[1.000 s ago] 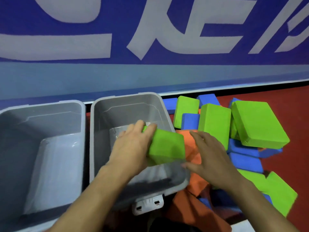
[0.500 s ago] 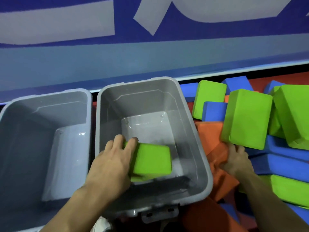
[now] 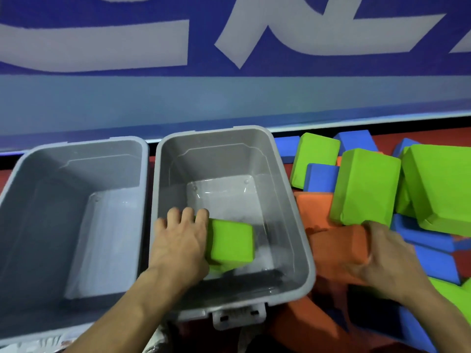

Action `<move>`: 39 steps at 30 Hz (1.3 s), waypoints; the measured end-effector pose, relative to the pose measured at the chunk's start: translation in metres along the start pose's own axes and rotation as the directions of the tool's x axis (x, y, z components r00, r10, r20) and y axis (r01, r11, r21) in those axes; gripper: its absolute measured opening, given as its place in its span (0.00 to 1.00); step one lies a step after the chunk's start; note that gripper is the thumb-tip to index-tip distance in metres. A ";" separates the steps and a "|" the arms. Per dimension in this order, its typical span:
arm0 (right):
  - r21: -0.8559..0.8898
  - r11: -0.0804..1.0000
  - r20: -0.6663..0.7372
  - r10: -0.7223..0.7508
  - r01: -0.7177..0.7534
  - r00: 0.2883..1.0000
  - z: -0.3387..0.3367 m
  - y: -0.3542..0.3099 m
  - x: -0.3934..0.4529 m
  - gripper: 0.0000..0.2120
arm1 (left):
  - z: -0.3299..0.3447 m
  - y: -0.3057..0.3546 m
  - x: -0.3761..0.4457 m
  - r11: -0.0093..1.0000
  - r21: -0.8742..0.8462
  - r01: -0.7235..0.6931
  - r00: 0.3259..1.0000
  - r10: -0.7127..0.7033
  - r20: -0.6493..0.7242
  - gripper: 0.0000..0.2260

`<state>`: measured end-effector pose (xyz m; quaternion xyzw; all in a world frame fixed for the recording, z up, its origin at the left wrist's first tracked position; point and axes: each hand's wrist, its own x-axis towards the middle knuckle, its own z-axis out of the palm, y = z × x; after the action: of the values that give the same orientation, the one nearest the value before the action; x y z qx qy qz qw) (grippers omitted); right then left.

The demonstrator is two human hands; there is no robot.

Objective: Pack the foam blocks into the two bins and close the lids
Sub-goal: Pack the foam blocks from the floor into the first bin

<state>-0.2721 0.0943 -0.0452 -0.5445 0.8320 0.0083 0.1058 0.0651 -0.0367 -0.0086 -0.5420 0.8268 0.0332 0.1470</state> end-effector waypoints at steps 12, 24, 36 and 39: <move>-0.168 0.902 -0.216 -0.427 0.397 0.878 -0.094 -0.162 -0.029 0.33 | 0.028 -0.039 -0.020 0.947 -0.276 0.163 0.987 -0.158 0.040 0.27; -0.135 0.833 0.244 -0.497 0.536 0.833 0.096 -0.161 0.005 0.48 | 0.104 -0.012 -0.017 0.997 0.073 -0.032 0.940 0.005 0.342 0.46; -0.053 0.836 0.303 -0.507 0.546 0.807 0.142 -0.166 0.031 0.48 | 0.149 0.001 0.011 0.990 0.056 0.131 0.886 -0.142 0.442 0.44; -0.073 0.822 0.339 -0.512 0.565 0.789 0.140 -0.167 0.035 0.46 | 0.145 -0.001 0.014 0.990 0.073 0.118 0.857 -0.138 0.496 0.44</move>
<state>-0.1110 0.0126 -0.1713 -0.7585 0.6111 0.1327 0.1835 0.0906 -0.0187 -0.1505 -0.5656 0.7232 0.1459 0.3685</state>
